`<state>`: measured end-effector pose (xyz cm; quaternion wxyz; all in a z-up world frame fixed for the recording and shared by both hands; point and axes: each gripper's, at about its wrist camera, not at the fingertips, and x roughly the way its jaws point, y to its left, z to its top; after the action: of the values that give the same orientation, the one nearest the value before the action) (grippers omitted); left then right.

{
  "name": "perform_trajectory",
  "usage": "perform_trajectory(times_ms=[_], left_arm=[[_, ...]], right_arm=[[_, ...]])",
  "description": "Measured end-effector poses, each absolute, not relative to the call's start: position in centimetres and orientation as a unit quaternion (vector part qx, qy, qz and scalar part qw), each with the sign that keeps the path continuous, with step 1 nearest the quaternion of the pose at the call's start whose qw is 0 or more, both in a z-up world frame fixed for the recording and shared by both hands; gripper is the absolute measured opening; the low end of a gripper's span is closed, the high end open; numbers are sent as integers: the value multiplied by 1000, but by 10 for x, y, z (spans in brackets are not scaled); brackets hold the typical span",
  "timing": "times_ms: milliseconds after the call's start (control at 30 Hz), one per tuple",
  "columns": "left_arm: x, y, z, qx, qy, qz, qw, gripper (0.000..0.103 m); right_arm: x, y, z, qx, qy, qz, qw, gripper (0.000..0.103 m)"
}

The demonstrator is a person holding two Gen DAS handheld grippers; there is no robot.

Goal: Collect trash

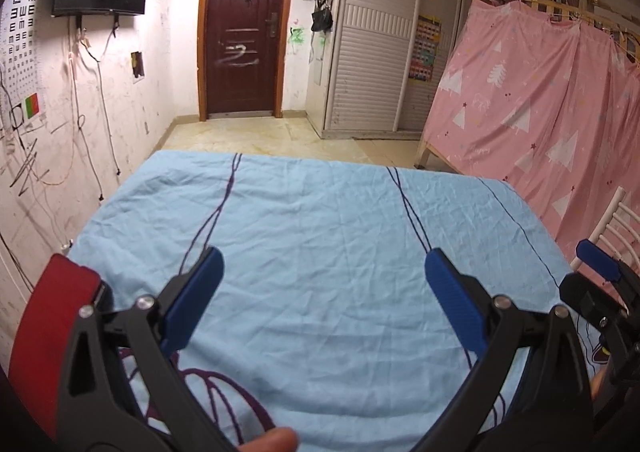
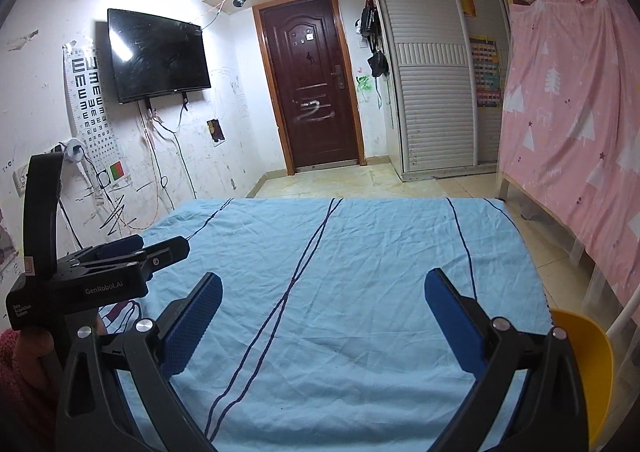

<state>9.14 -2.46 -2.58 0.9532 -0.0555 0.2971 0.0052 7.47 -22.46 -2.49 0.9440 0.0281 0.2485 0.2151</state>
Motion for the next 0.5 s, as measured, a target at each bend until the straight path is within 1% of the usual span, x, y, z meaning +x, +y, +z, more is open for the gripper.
perform_trajectory(times_ms=[500], left_arm=[[91, -27, -28, -48, 300, 5, 953, 97]], right_arm=[[75, -229, -26, 40, 252, 214, 943, 94]])
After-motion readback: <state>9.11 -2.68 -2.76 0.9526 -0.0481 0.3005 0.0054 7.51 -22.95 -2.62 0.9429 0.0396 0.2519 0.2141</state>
